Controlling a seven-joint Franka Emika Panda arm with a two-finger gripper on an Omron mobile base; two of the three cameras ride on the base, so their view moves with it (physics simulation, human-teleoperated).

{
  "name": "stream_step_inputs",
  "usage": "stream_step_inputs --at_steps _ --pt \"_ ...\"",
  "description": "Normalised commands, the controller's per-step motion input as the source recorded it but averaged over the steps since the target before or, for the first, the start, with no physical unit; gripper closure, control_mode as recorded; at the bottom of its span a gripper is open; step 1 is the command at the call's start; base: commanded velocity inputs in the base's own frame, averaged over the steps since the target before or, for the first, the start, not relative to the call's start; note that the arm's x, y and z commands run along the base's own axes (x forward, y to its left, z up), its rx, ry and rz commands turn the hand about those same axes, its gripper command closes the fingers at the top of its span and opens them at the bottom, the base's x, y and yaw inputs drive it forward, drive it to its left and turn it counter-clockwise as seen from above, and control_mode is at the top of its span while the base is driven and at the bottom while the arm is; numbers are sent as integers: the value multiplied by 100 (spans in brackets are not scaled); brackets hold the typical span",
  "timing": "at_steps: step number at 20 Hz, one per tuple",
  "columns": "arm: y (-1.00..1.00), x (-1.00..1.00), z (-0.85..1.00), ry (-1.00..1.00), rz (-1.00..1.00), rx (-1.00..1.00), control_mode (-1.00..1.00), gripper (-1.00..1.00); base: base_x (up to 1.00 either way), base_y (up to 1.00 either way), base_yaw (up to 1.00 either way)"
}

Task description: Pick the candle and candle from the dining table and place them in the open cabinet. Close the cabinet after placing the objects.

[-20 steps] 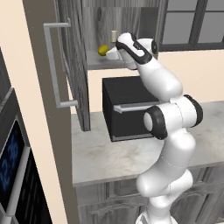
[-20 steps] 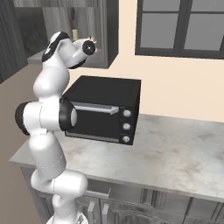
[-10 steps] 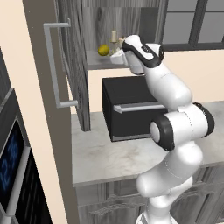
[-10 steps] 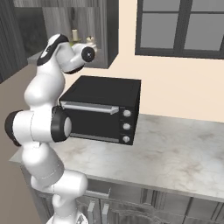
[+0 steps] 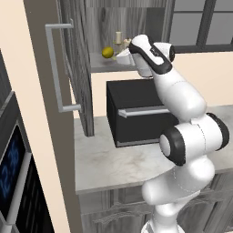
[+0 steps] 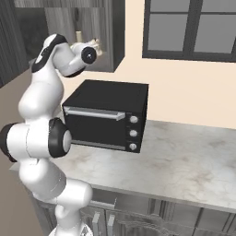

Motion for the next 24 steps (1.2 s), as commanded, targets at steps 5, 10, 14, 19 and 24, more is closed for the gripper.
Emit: stream_step_inputs --at_steps 5,10,14,19,24 --pt "-6 -40 34 0 0 0 -100 -100 0 0 0" --pt "-18 -53 23 0 0 0 -100 -100 0 0 0" --pt "-25 -63 4 0 0 0 -100 -100 0 0 0" --pt "-20 -72 0 -3 4 -5 -100 -100 0 0 0" --pt "-13 -89 1 -11 11 -10 -100 -100 0 0 0"
